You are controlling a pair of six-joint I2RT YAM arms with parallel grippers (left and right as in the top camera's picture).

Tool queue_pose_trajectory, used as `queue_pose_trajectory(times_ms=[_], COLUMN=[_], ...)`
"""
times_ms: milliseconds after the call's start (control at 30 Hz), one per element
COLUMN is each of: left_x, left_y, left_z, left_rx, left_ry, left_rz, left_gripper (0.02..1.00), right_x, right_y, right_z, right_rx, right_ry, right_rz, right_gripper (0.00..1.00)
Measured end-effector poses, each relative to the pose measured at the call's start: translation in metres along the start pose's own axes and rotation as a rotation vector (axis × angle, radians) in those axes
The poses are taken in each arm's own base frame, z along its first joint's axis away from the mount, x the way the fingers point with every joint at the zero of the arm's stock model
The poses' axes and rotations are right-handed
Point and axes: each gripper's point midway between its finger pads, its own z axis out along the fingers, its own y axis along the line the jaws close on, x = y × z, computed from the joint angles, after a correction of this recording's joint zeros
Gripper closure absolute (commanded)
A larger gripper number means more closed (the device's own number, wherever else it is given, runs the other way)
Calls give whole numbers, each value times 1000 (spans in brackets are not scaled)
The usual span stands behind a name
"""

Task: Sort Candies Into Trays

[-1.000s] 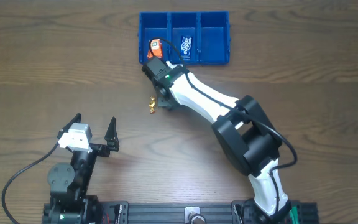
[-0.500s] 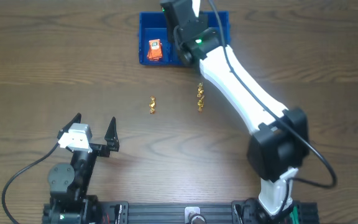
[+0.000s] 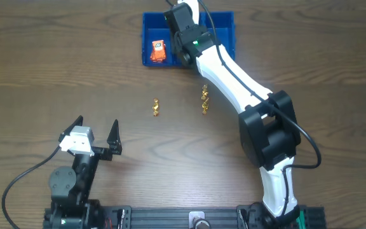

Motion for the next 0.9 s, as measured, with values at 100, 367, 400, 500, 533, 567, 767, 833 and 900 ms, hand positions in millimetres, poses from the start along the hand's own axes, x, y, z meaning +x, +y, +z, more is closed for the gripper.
queue_pose_trajectory(times_ms=[100, 367, 400, 500, 533, 567, 767, 833, 900], left_x=[0, 0, 0, 0, 0, 0, 0, 0, 0], left_y=[0, 0, 0, 0, 0, 0, 0, 0, 0], left_z=[0, 0, 0, 0, 0, 0, 0, 0, 0], left_rx=[0, 0, 0, 0, 0, 0, 0, 0, 0], left_ry=[1, 0, 0, 0, 0, 0, 1, 0, 0], left_rz=[0, 0, 0, 0, 0, 0, 0, 0, 0], left_gripper=[20, 20, 20, 20, 20, 20, 20, 20, 20], right_x=[0, 4, 4, 5, 7, 11, -16, -27, -24], right_y=[1, 0, 0, 0, -1, -3, -10, 0, 29], right_z=[0, 0, 0, 0, 0, -2, -73, -108, -141], right_rx=[-3, -3, -2, 0, 3, 12, 2, -43, -137], right_ry=[1, 15, 17, 22, 32, 54, 93, 69, 69], right_rz=[25, 41, 41, 40, 34, 23, -3, -11, -48], right_gripper=[779, 1, 1, 1, 1, 1, 1, 1, 1])
